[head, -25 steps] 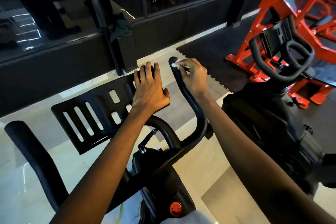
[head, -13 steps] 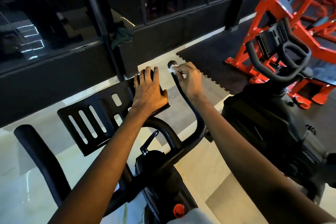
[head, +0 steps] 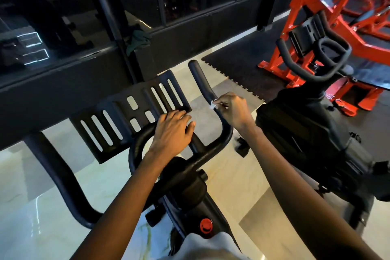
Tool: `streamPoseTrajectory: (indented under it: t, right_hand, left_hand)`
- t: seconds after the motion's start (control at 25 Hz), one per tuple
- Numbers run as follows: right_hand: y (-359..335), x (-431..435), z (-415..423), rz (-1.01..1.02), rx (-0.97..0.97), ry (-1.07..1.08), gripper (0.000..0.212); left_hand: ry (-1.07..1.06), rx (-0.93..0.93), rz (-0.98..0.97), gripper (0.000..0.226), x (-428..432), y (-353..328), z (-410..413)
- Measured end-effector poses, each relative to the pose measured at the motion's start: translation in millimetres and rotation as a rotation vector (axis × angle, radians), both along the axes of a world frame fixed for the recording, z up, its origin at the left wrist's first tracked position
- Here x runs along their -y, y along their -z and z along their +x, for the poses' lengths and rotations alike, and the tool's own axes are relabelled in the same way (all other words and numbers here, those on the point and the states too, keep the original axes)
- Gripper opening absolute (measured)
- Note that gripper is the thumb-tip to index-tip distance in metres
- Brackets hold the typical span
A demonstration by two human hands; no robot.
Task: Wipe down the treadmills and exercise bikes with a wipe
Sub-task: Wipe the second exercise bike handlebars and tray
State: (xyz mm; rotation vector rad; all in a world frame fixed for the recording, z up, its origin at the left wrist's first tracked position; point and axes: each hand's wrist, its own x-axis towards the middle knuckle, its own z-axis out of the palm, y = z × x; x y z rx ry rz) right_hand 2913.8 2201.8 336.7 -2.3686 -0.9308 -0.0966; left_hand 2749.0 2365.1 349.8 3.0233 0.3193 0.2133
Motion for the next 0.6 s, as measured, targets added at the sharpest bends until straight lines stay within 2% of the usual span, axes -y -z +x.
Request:
streamPoseTrajectory:
  t: [0.16,0.32,0.48,0.6]
  right_hand:
    - [-4.8,18.2,-16.6,-0.061,-0.057,0.009,0.027]
    - [-4.3,33.9,-43.0,-0.065,-0.148,0.075,0.022]
    - [-1.0,51.6,-76.0,0.111,-0.246,0.158,0.019]
    - [5.5,50.3,-110.1,0.192,-0.278,0.142,0.017]
  left_hand:
    - [0.087,-0.007,0.014,0.067,-2.5,8.8,-20.9]
    - [0.075,-0.025,-0.066,0.064,7.5,11.2,-47.3]
    - [0.028,0.004,-0.295,0.060,24.3,22.1,-85.1]
    - [-0.019,0.041,-0.257,0.061,36.4,31.5,-110.1]
